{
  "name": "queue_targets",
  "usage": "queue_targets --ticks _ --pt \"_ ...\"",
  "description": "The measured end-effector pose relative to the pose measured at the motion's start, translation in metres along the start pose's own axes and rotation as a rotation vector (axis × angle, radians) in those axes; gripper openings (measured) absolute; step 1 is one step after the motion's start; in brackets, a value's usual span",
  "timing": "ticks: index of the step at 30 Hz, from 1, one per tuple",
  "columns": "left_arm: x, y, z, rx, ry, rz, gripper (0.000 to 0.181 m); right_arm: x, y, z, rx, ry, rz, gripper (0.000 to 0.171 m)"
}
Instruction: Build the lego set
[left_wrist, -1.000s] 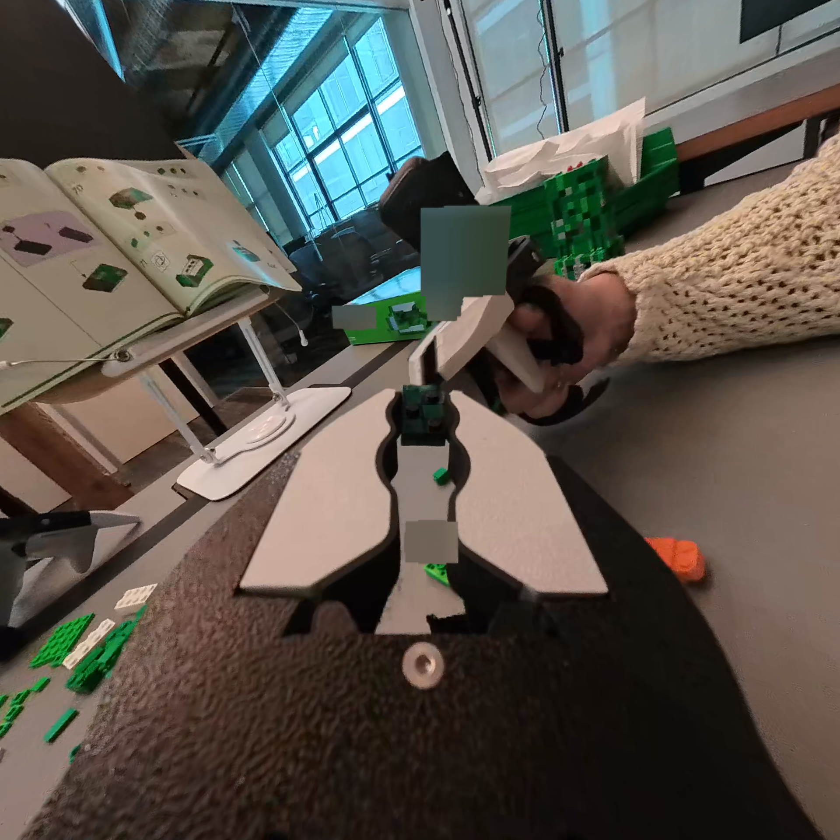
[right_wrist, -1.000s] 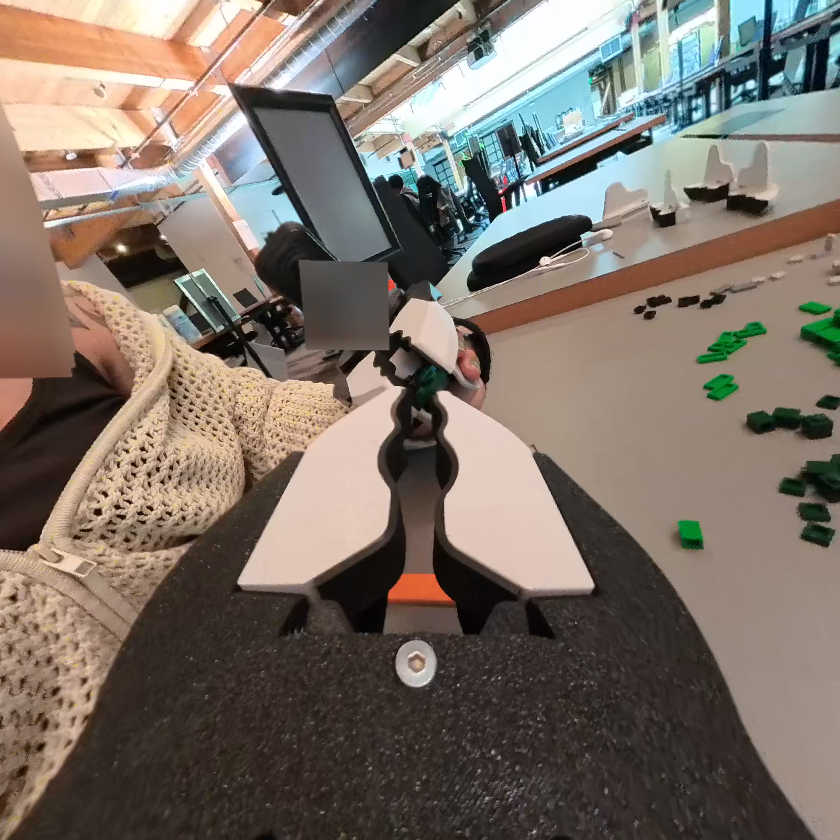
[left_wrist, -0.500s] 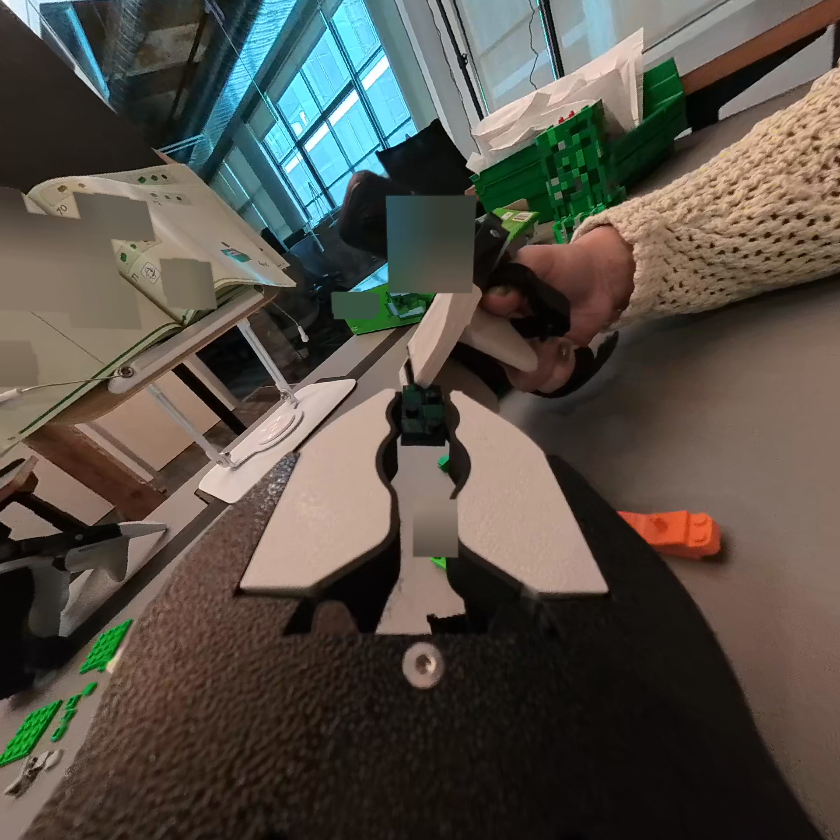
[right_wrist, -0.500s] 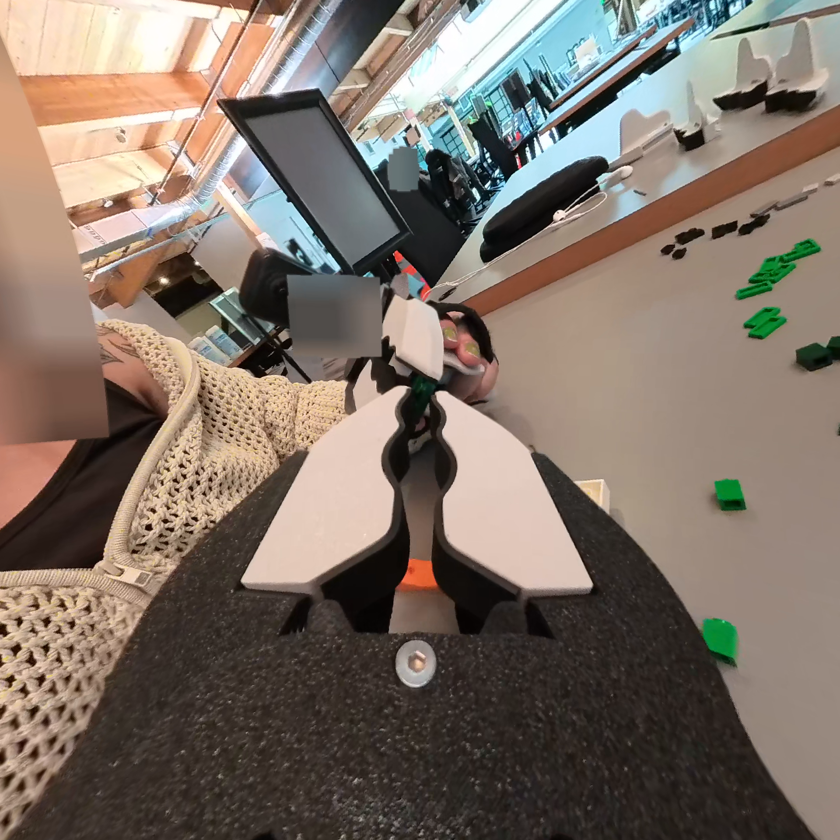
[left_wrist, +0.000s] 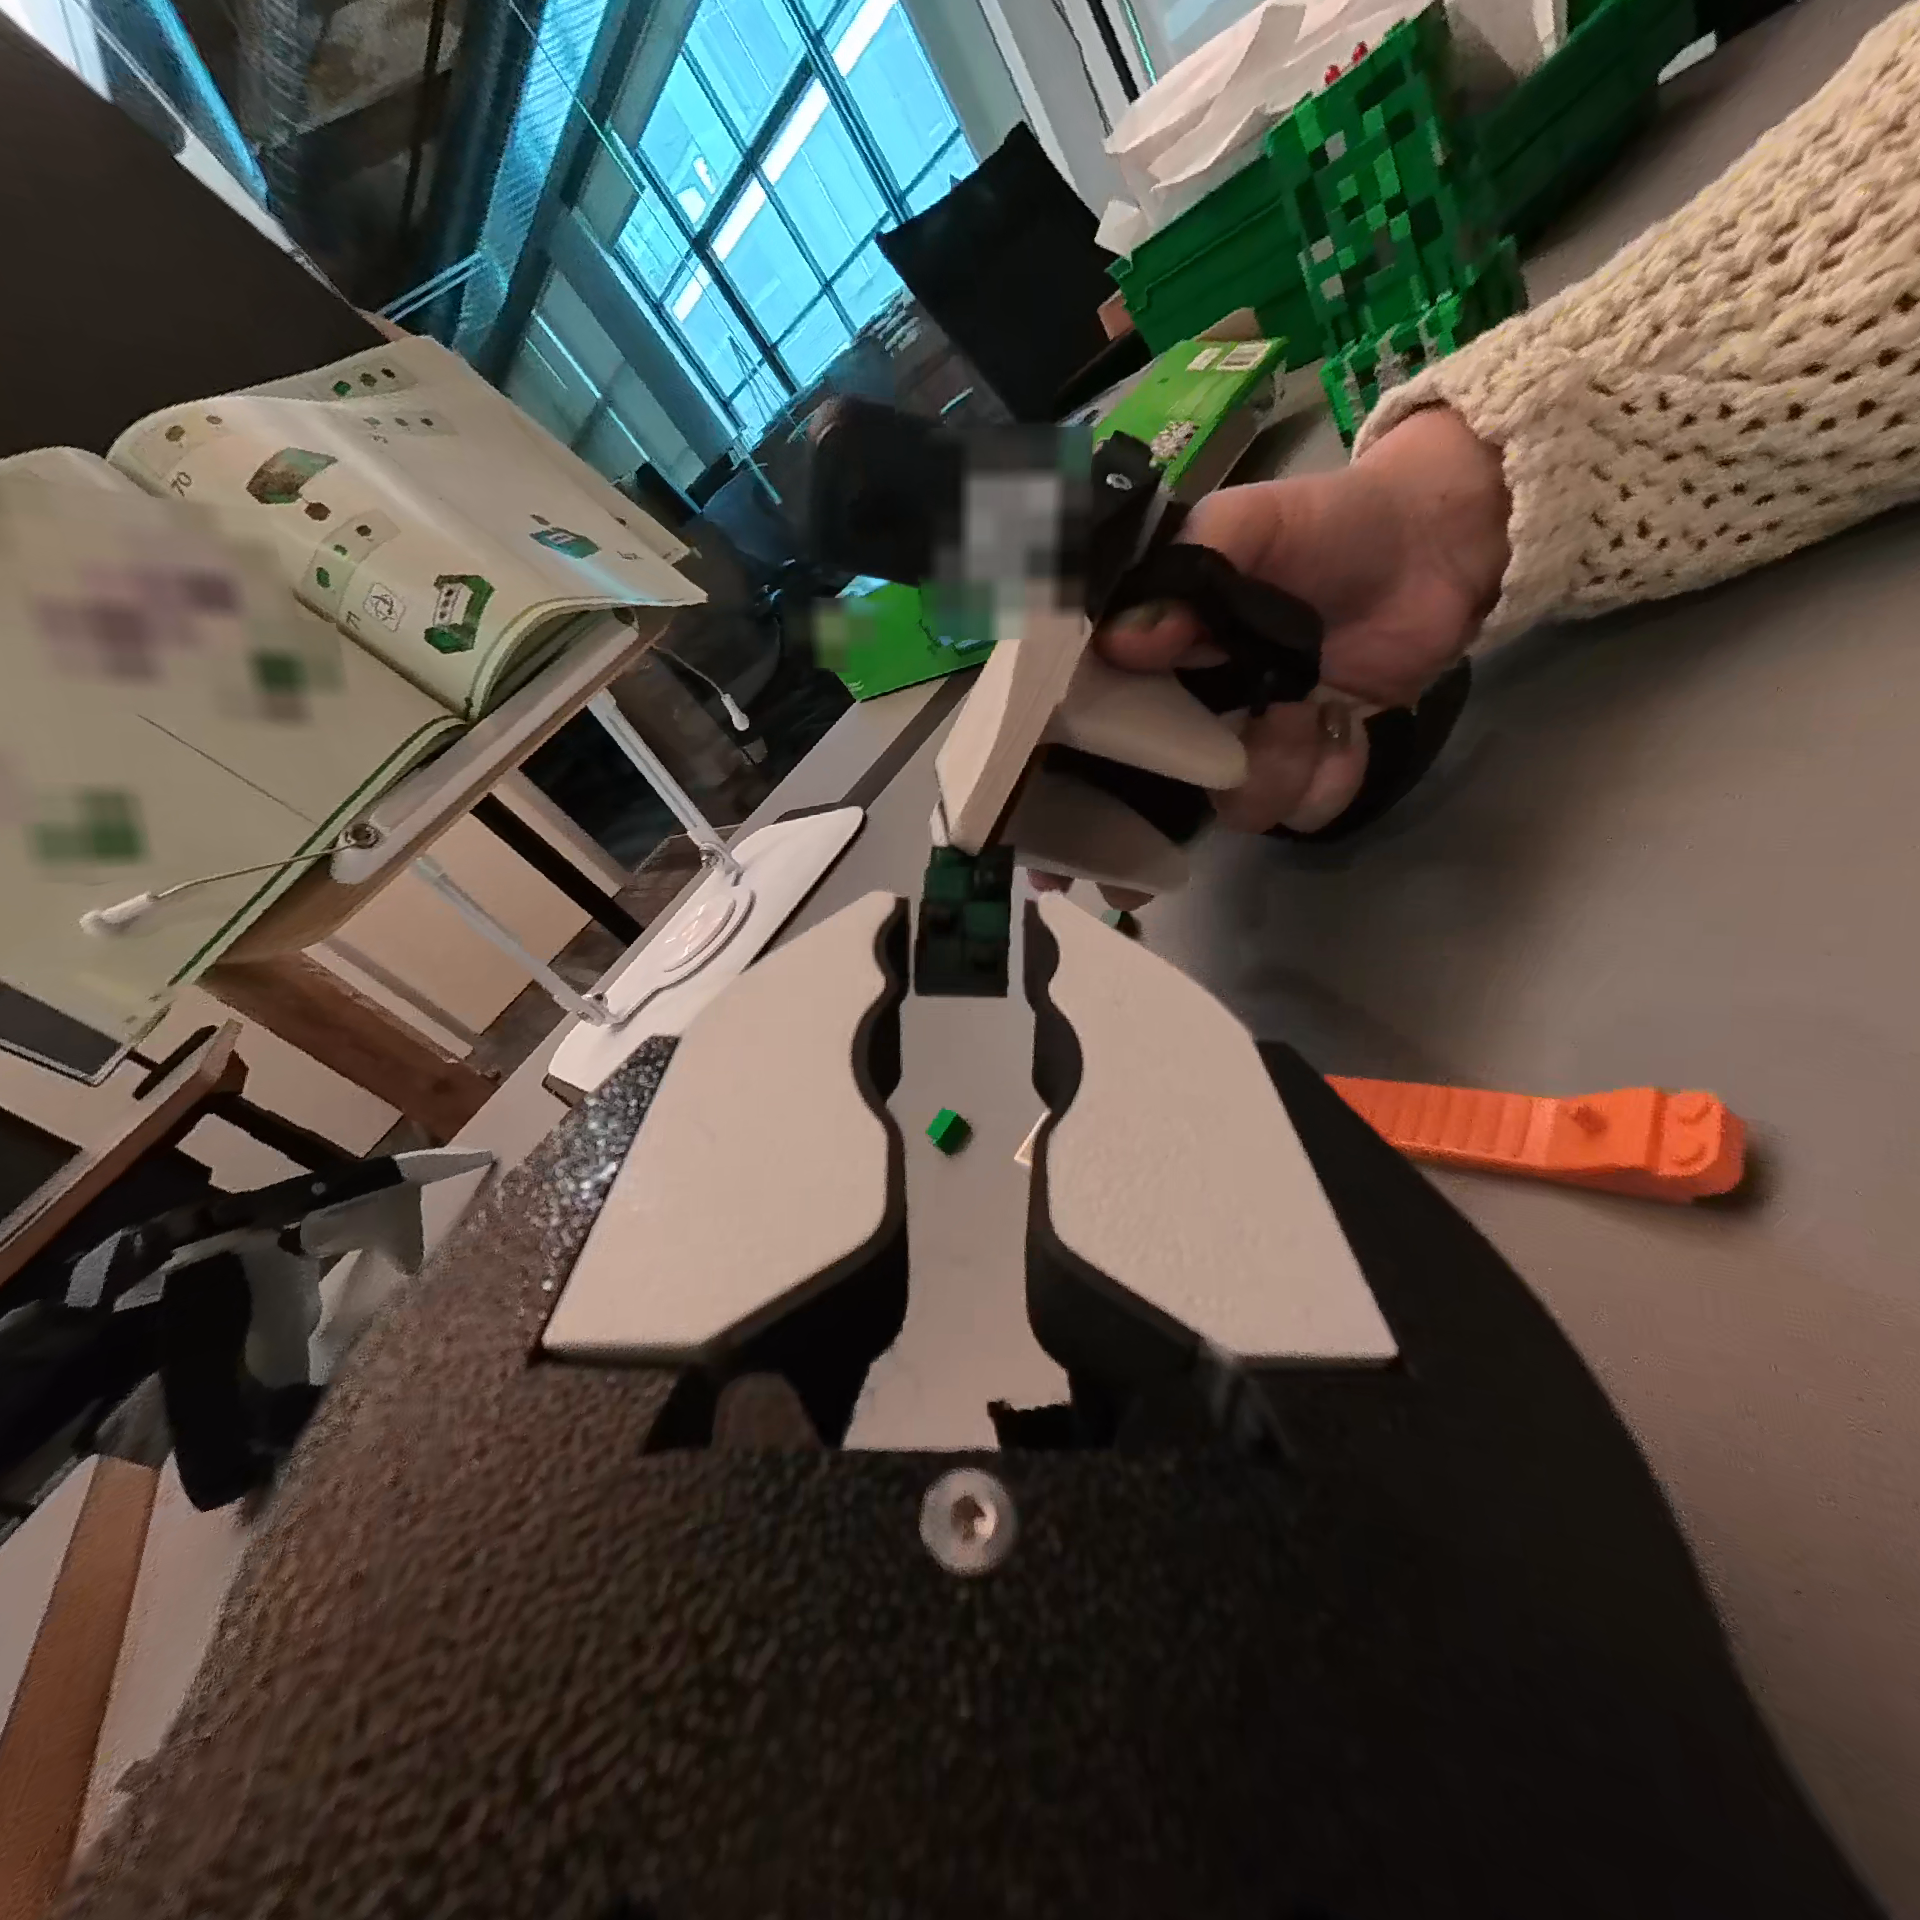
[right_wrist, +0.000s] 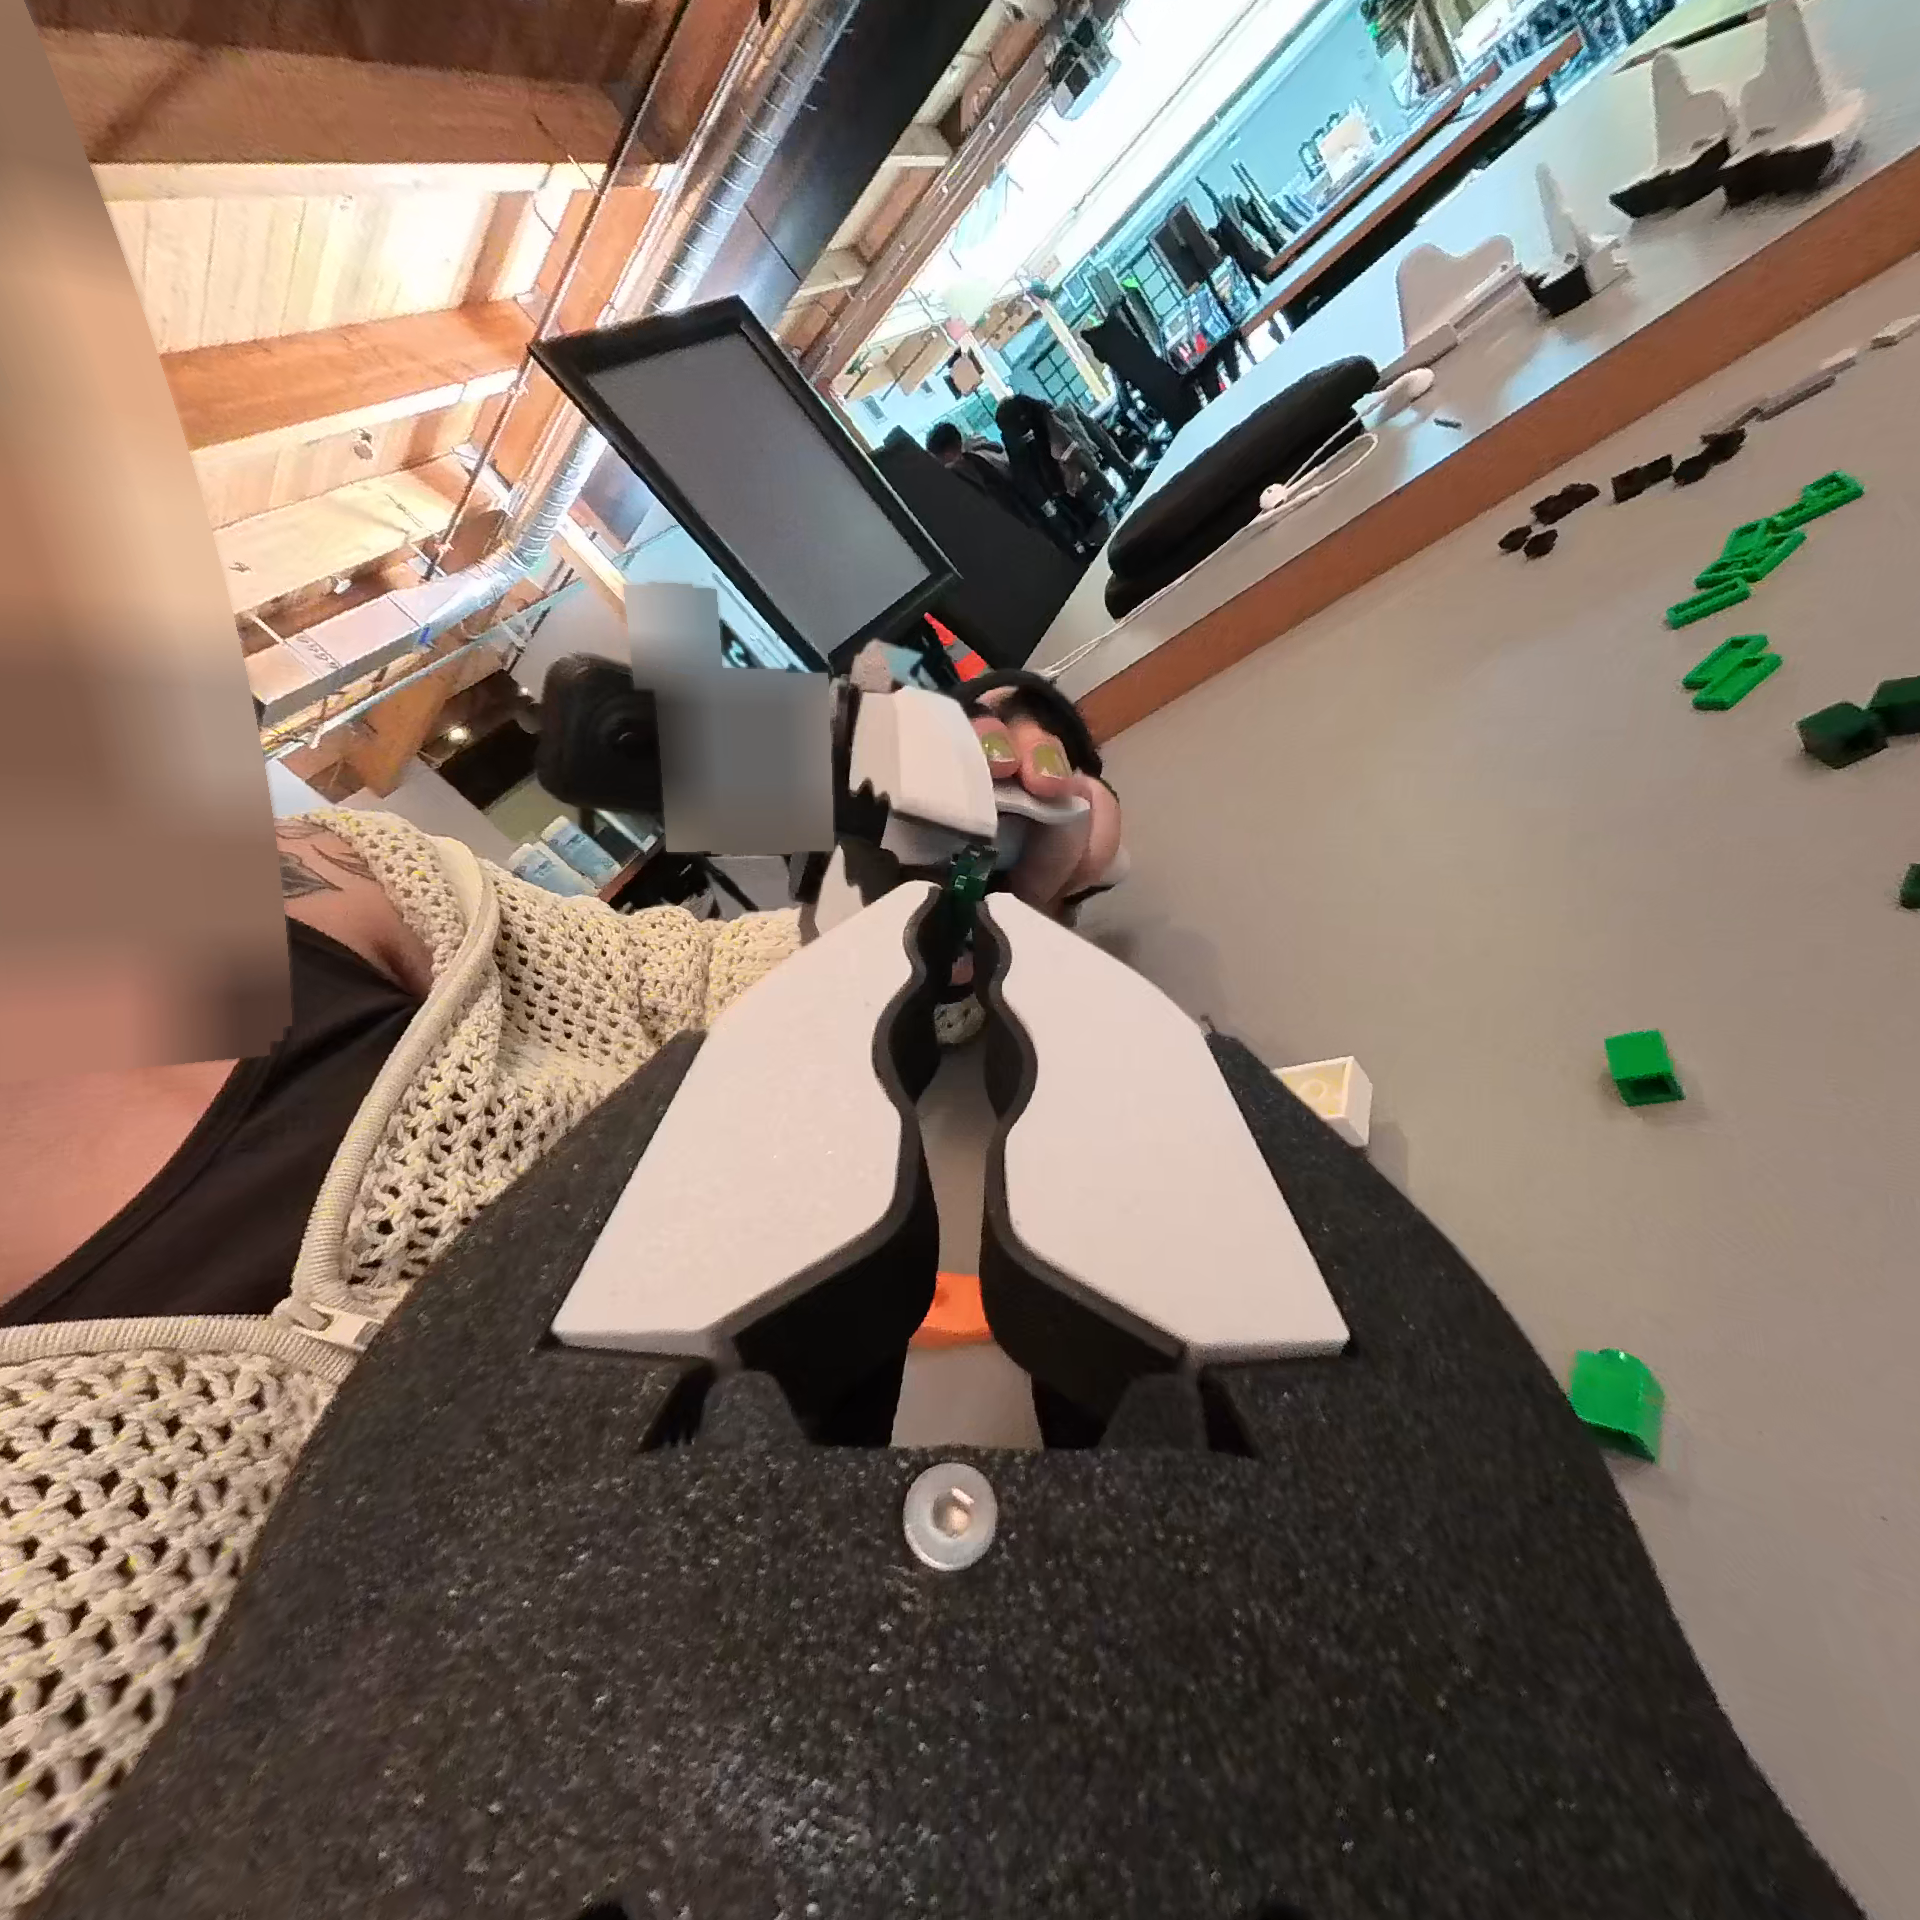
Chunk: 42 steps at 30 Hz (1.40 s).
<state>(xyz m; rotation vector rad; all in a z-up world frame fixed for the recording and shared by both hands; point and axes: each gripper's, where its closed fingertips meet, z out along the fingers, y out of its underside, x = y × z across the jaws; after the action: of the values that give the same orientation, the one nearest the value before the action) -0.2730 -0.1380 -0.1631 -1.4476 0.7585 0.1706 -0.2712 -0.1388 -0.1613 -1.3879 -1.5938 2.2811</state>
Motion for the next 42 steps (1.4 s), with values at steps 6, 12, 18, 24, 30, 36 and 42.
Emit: queue_targets --ticks 6,12,18,24,30,36,42 --pt "0.007 0.004 0.003 -0.034 0.014 0.06 0.017 -0.001 0.008 0.003 -0.035 -0.024 0.026 0.003" --pt "0.005 0.005 0.003 -0.039 0.003 0.063 0.02 -0.002 0.006 0.001 -0.025 -0.045 0.051 0.003" --pt "0.008 0.001 0.002 -0.017 0.016 0.07 0.017 -0.002 0.007 0.0 -0.034 -0.056 0.066 0.003" --pt "0.011 -0.002 0.002 0.006 0.034 0.066 0.017 -0.005 0.009 0.001 -0.045 -0.088 0.094 0.003" --pt "0.011 -0.005 0.001 0.028 0.064 0.022 0.017 -0.006 0.01 0.002 -0.047 -0.113 0.122 0.003" --pt "0.012 -0.003 0.002 0.027 0.077 -0.004 0.017 -0.005 0.01 0.001 -0.05 -0.113 0.146 0.003" --pt "0.013 -0.003 0.001 0.022 0.089 0.008 0.017 -0.005 0.012 0.001 -0.062 -0.118 0.151 0.003"
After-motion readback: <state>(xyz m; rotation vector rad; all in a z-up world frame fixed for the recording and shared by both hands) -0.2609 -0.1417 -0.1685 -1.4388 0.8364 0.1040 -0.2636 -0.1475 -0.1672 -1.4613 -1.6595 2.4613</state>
